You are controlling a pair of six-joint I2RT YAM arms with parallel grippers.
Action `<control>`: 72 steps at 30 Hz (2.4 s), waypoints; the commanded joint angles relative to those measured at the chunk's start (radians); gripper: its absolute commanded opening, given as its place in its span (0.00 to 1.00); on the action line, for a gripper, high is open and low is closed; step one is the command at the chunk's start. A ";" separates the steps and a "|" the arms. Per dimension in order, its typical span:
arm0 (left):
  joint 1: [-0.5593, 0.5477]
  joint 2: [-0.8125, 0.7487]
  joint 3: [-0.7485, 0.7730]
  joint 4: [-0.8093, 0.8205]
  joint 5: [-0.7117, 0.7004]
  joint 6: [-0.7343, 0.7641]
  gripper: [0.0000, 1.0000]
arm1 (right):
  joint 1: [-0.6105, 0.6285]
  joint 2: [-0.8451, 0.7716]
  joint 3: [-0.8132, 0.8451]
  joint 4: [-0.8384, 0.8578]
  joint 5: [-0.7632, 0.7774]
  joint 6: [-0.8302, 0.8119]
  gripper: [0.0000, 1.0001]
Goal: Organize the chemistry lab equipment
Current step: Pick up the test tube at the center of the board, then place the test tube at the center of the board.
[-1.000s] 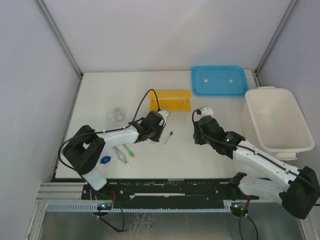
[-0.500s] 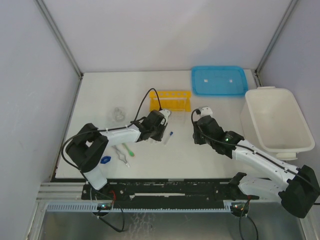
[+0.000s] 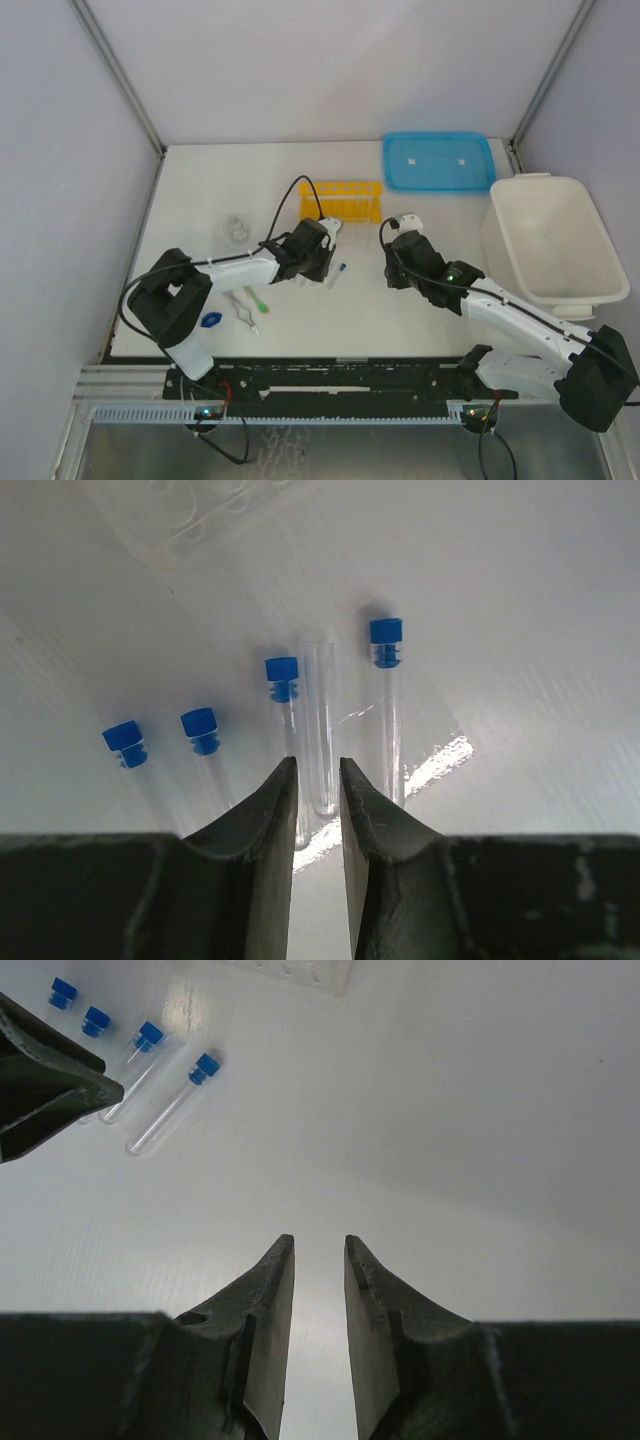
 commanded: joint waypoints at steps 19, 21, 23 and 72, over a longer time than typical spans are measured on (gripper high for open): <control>0.003 0.039 0.061 0.002 0.039 -0.026 0.27 | 0.003 -0.023 -0.014 0.039 0.010 0.011 0.26; 0.003 0.046 0.062 0.002 0.038 -0.026 0.27 | 0.002 -0.024 -0.017 0.040 0.009 0.012 0.26; 0.003 0.050 0.060 0.005 0.039 -0.027 0.26 | 0.001 -0.022 -0.018 0.040 0.009 0.011 0.26; -0.437 -0.031 0.166 -0.273 -0.197 0.434 0.39 | -0.052 -0.179 -0.050 -0.036 0.177 0.148 0.26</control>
